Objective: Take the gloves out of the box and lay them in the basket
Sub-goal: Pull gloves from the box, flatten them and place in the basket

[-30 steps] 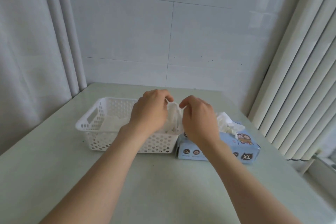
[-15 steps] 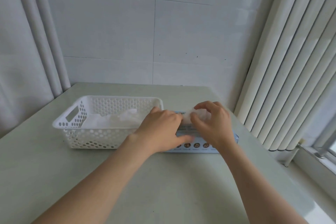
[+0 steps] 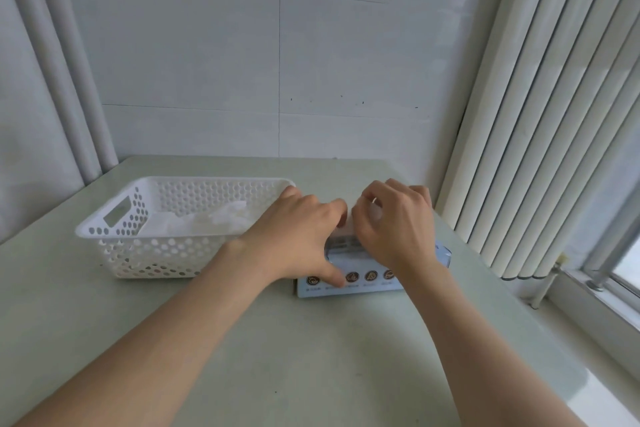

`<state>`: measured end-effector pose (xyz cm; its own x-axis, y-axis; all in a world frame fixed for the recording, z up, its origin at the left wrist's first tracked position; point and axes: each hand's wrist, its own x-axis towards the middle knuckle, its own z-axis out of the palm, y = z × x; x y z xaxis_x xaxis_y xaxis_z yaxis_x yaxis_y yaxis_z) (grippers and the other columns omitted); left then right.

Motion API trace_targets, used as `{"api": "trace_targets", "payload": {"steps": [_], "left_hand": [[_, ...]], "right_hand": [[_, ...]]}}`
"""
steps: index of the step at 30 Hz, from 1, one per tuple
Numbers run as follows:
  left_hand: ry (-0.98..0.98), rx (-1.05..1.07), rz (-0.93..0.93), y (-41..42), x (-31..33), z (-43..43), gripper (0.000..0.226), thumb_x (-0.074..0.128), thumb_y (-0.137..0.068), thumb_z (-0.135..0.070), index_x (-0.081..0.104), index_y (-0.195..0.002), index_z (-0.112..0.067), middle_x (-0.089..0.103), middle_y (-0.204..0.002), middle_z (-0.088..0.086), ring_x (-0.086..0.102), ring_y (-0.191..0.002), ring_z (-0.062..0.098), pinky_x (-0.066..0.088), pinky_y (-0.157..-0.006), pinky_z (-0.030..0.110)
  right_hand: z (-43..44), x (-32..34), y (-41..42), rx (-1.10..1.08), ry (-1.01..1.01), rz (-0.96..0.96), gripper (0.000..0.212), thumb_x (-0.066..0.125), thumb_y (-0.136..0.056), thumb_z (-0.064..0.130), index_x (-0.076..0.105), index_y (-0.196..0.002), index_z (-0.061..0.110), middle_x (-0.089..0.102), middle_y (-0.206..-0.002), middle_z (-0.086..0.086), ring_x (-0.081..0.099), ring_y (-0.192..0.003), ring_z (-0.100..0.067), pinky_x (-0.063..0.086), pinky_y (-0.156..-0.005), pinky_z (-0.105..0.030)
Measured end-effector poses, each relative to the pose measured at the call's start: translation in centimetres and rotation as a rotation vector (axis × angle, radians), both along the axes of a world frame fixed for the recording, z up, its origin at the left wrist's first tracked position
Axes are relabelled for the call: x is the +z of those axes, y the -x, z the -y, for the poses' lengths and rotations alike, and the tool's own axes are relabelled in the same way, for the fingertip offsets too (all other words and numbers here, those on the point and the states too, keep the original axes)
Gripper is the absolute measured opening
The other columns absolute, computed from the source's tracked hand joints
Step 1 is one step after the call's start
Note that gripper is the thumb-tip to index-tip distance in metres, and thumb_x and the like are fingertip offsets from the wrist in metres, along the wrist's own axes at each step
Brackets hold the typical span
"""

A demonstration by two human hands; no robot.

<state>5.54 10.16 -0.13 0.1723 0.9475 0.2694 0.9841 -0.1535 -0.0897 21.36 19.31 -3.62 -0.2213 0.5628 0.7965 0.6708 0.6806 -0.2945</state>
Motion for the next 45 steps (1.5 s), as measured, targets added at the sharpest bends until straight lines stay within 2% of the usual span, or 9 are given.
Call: {"api": "trace_targets", "payload": {"steps": [7,11,15,22,27,32,36,42,45], "left_hand": [[0.019,0.029,0.126,0.5,-0.2,0.2,0.117,0.085,-0.048,-0.081,0.040,-0.139,-0.024,0.071,-0.109,-0.013,0.062,-0.103,0.020,0.041,-0.097,0.035],[-0.039,0.005,0.161,0.5,-0.4,0.0,0.094,0.064,-0.058,-0.096,0.061,-0.126,-0.031,0.073,-0.106,-0.017,0.067,-0.097,0.013,0.042,-0.104,0.037],[-0.108,-0.003,0.173,0.1,-1.0,-0.3,0.067,0.044,-0.088,-0.084,0.060,-0.132,-0.037,0.074,-0.099,-0.013,0.066,-0.096,0.019,0.038,-0.103,0.039],[-0.218,-0.002,0.130,0.1,-2.1,-1.0,0.049,0.044,-0.098,-0.068,0.050,-0.124,-0.027,0.072,-0.084,-0.011,0.064,-0.078,0.021,0.038,-0.085,0.039],[-0.203,-0.005,0.101,0.1,-2.2,-1.1,0.043,0.038,-0.101,-0.064,0.057,-0.126,-0.035,0.069,-0.079,-0.010,0.063,-0.077,0.018,0.039,-0.086,0.041],[-0.181,0.032,0.083,0.0,-2.2,-1.0,0.045,0.033,-0.102,-0.062,0.064,-0.125,-0.037,0.068,-0.091,-0.011,0.046,-0.075,0.017,0.038,-0.088,0.041],[-0.160,0.037,0.058,-0.4,-1.9,-0.7,0.049,0.032,-0.103,-0.063,0.067,-0.123,-0.034,0.069,-0.092,-0.010,0.060,-0.081,0.016,0.041,-0.092,0.043],[-0.176,-0.008,0.005,-1.0,-2.0,-0.2,0.045,0.033,-0.105,-0.059,0.031,-0.146,-0.041,0.067,-0.088,-0.008,0.066,-0.084,0.022,0.042,-0.094,0.044],[-0.123,-0.001,-0.031,-1.3,-1.9,0.0,0.039,0.029,-0.107,-0.056,0.033,-0.144,-0.043,0.062,-0.096,-0.009,0.064,-0.088,0.020,0.038,-0.097,0.046]], "right_hand": [[-0.2,0.1,-0.2,0.205,0.140,-0.261,0.018,0.054,-0.098,0.026,0.068,-0.087,0.022,0.061,-0.092,0.015,0.062,-0.090,-0.007,0.050,-0.090,-0.048],[-0.3,0.9,-0.7,0.214,0.388,-0.424,0.019,0.052,-0.107,0.025,0.066,-0.095,0.020,0.066,-0.099,0.009,0.060,-0.093,-0.005,0.048,-0.086,-0.035],[-0.4,1.3,-1.1,0.247,0.470,-0.561,0.024,0.049,-0.110,0.029,0.065,-0.097,0.017,0.064,-0.091,0.007,0.056,-0.085,-0.009,0.043,-0.073,-0.024],[0.7,1.8,0.0,0.319,0.383,-0.665,0.022,0.045,-0.114,0.026,0.059,-0.102,0.016,0.054,-0.081,0.016,0.049,-0.073,0.000,0.041,-0.067,-0.016],[1.2,2.6,0.3,0.304,0.320,-0.793,0.020,0.042,-0.114,0.026,0.056,-0.100,0.022,0.054,-0.086,0.012,0.049,-0.079,-0.009,0.043,-0.072,-0.027],[2.2,3.2,0.7,0.281,0.244,-0.853,0.019,0.041,-0.114,0.022,0.053,-0.103,0.015,0.052,-0.086,0.010,0.049,-0.079,-0.004,0.042,-0.072,-0.020],[2.5,3.7,0.6,0.218,0.201,-0.914,0.019,0.040,-0.114,0.022,0.052,-0.099,0.024,0.051,-0.085,0.011,0.049,-0.078,-0.003,0.042,-0.073,-0.018],[2.6,4.7,0.2,0.190,0.140,-0.958,0.019,0.038,-0.115,0.025,0.050,-0.102,0.020,0.047,-0.082,0.007,0.044,-0.072,-0.008,0.042,-0.068,-0.026],[3.3,5.9,-0.2,0.204,0.067,-0.949,0.018,0.038,-0.115,0.025,0.049,-0.104,0.017,0.045,-0.080,0.009,0.041,-0.067,-0.005,0.038,-0.063,-0.020]]}}
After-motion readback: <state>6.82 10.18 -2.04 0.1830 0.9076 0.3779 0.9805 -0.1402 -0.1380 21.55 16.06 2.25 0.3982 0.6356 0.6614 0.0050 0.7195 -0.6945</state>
